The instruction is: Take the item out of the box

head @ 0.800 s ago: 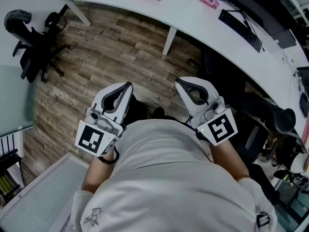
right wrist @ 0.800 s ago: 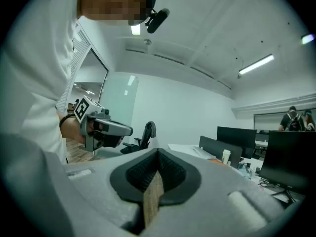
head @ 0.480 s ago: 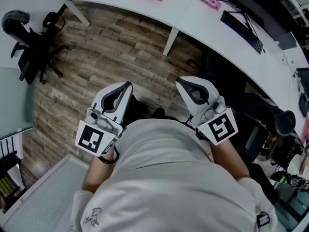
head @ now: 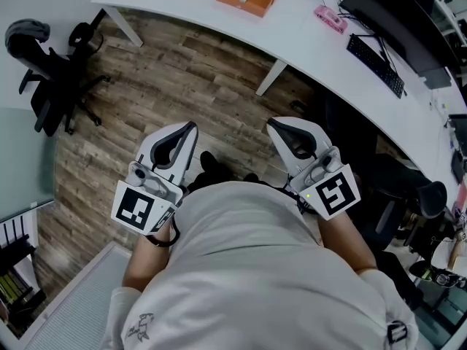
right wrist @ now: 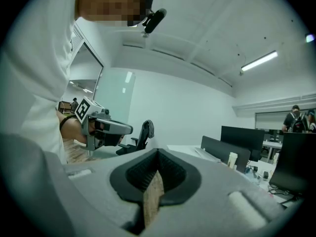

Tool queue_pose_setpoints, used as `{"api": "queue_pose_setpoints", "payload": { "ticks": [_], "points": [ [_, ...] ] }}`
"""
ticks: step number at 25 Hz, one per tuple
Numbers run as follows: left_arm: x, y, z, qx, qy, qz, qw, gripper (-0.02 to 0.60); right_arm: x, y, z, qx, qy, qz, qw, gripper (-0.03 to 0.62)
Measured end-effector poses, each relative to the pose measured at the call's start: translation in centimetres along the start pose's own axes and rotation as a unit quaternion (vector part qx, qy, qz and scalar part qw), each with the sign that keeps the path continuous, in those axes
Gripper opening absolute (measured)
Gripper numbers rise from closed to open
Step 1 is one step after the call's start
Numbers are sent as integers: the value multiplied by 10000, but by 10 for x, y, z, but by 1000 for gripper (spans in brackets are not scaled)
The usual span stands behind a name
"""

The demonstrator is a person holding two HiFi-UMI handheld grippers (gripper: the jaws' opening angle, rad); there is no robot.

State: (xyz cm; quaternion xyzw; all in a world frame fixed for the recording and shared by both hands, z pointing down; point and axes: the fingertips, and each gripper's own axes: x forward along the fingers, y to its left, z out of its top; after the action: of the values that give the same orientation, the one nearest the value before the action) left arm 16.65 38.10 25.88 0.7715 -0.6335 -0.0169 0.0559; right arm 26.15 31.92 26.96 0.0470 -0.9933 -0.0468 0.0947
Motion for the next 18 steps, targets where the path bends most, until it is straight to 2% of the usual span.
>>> {"api": "queue_pose_setpoints", "payload": {
  "ticks": [7,13,18],
  "points": [
    [-22,62,19,90,-84,-50,9999,-2,63,-4,22,39,-25,-141,9999,3],
    [-54,110,11,60,-16,32,10000,-2,110,10,30,38,-16,-139,9999,3],
    [-63,129,10,83,-63,109,9999,-2,131,16,29,-26,-74,-35,10000,3]
  ]
}}
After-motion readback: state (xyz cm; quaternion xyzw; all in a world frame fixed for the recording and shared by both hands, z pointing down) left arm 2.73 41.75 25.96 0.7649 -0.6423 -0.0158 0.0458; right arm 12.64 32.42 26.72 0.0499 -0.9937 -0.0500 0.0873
